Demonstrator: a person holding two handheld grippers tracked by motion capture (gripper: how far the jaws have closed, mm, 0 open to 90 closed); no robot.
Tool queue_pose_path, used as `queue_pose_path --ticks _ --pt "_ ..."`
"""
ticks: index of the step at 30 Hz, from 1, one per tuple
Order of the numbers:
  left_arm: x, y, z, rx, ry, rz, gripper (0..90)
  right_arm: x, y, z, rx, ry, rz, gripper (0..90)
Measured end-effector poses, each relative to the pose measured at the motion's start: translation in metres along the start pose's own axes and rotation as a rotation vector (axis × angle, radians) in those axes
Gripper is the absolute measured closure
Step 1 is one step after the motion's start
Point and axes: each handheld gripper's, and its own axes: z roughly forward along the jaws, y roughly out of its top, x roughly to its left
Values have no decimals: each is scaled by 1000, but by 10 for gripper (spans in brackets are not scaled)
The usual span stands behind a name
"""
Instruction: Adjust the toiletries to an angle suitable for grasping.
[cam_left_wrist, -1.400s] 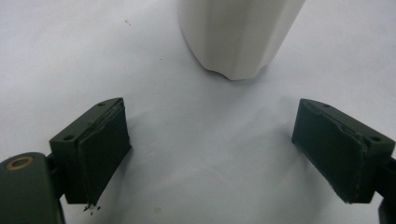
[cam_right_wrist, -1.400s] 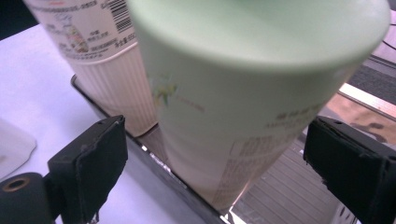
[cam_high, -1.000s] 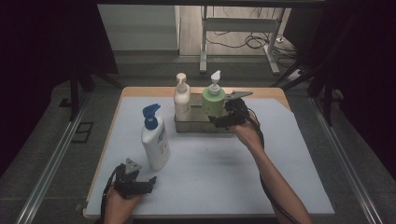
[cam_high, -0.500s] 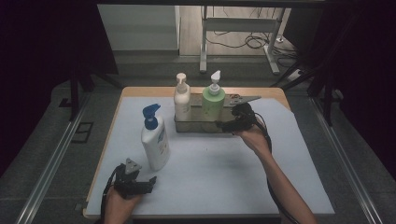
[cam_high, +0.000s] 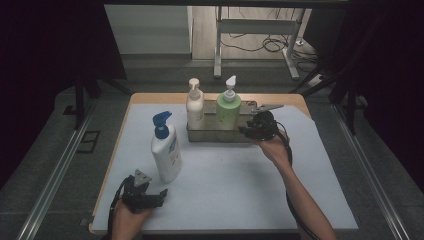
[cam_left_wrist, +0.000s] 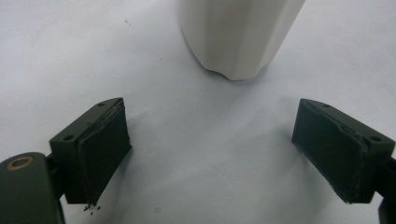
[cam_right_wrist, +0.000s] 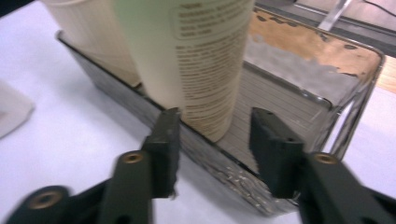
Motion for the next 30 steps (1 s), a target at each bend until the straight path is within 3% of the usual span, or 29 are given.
queue_pose_path --ticks 1,6,9,19,30 --pt "0 0 0 0 0 0 105 -1 0 4 -4 -14 5 628" --pt "0 0 0 0 0 0 105 -3 -1 15 15 -74 1 762" --pt "0 0 0 0 0 0 106 -8 -1 22 10 -91 34 823" --pt "0 0 0 0 0 0 105 -15 5 37 8 -79 95 851" --pt "0 0 0 0 -1 0 105 -19 11 54 31 -81 101 849"
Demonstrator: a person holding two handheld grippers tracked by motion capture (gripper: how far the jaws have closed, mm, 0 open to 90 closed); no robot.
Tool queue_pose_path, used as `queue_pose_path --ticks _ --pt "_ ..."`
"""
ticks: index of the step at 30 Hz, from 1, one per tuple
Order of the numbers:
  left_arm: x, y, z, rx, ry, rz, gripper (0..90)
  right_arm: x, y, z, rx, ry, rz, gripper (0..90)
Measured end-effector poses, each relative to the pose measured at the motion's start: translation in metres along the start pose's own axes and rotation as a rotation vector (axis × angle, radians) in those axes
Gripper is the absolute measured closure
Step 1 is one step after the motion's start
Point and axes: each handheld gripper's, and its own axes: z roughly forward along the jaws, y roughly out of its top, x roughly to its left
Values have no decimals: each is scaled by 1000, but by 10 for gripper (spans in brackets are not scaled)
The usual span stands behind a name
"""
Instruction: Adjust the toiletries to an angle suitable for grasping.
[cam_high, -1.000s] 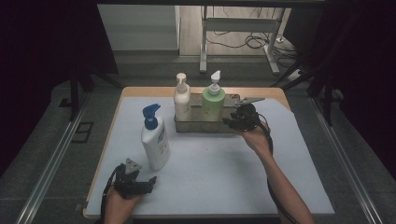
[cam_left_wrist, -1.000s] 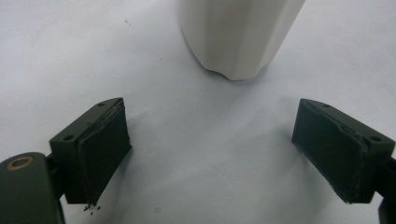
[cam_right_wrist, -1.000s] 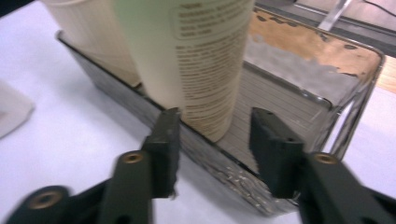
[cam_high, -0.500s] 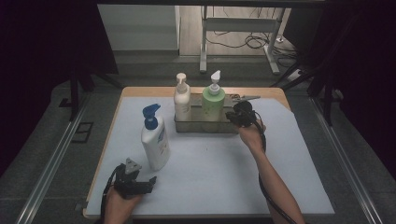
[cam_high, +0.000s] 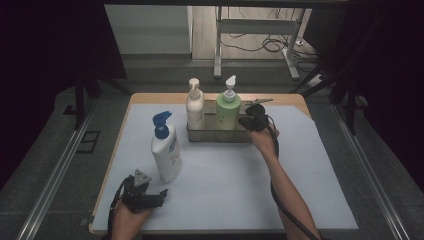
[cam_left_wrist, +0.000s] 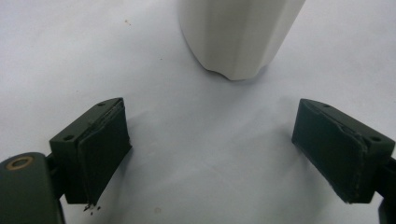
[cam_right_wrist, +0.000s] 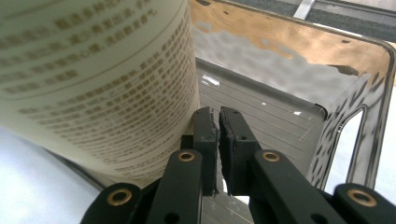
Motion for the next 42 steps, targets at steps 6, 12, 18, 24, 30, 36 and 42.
queue_pose_path --ticks 6,12,18,24,30,36,42 --pt "0 0 0 0 0 0 105 -2 2 3 10 19 19 863" --pt "0 0 0 0 0 0 105 -1 2 3 8 32 30 870" --pt "0 0 0 0 0 0 105 4 3 6 17 36 17 872" --pt "0 0 0 1 1 1 105 9 3 11 20 49 18 870" --pt "0 0 0 1 1 -1 105 17 5 14 18 65 7 868" --pt "0 0 0 1 1 1 105 23 7 18 21 73 -6 869" --pt "0 0 0 1 1 1 105 28 9 20 23 78 -13 872"
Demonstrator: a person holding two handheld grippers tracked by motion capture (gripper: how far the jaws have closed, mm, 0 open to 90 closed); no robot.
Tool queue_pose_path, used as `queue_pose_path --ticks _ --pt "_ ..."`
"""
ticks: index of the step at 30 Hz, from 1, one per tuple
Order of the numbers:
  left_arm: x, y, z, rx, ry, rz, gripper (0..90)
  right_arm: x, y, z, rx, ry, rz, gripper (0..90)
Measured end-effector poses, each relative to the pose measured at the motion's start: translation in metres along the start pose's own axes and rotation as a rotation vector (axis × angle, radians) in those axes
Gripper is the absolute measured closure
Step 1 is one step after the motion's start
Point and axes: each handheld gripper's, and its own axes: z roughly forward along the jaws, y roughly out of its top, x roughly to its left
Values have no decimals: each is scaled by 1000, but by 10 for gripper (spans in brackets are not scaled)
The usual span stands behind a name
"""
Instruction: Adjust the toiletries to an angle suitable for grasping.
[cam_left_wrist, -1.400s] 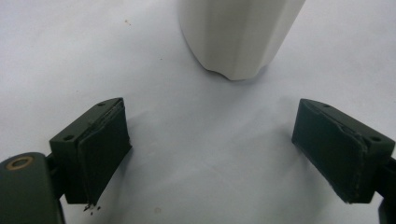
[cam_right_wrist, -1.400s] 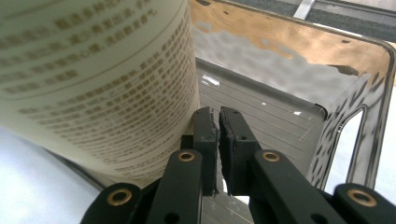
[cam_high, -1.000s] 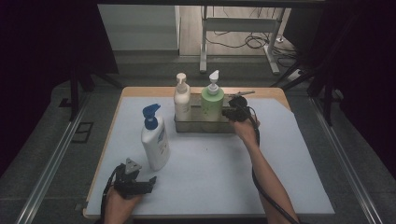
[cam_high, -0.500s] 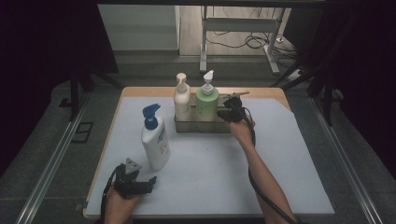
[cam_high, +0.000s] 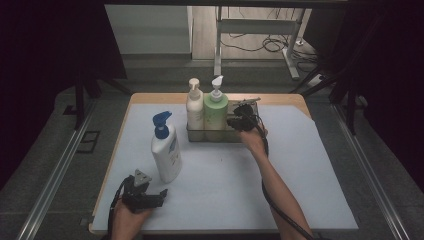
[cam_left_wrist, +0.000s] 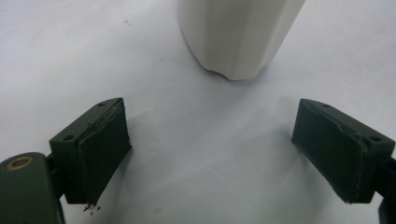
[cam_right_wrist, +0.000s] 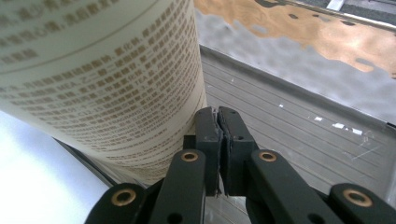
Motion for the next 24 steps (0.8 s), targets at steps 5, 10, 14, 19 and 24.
queue_pose_path --ticks 5,10,14,19,24 --pt "0 0 0 0 0 -1 105 3 0 1 -1 -11 -3 888" --pt "0 0 0 1 0 0 105 6 1 0 2 -27 -12 897" --pt "0 0 0 1 0 -1 105 7 0 -2 6 -22 -18 897" --pt "0 0 0 0 0 1 105 7 0 -2 6 -23 -14 891" --pt "0 0 0 0 0 0 105 7 1 -4 21 -42 -40 845"
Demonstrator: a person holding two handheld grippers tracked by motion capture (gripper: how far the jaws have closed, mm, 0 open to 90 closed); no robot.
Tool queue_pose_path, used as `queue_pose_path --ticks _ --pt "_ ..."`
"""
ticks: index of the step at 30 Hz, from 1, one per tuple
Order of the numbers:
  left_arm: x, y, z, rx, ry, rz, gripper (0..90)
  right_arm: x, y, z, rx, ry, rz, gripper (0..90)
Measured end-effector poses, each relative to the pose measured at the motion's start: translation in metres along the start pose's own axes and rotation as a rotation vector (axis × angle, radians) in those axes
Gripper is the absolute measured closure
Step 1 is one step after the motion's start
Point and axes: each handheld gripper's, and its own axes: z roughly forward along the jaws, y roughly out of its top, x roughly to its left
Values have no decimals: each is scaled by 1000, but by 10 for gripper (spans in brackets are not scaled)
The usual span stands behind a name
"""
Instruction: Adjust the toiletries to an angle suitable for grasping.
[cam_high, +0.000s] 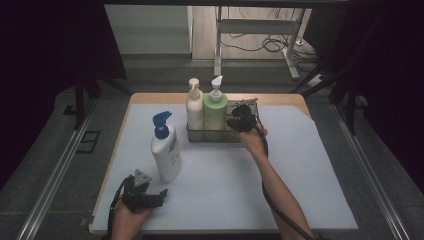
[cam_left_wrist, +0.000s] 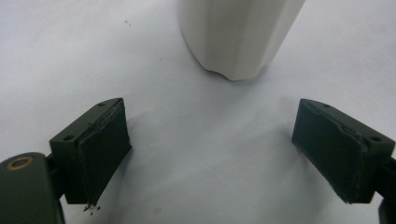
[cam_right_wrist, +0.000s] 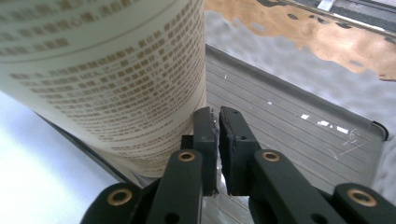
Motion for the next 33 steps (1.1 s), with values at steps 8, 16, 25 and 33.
queue_pose_path --ticks 8,16,25,33 --pt "0 0 0 0 0 2 105 1 0 -10 -8 -3 -24 797" --pt "0 0 0 0 0 1 105 -2 -7 -22 -39 11 -23 669" --pt "0 0 0 0 0 0 105 5 -11 -37 -52 53 -47 440" --pt "0 0 0 0 -1 -1 105 13 -17 -49 -54 72 -84 294"
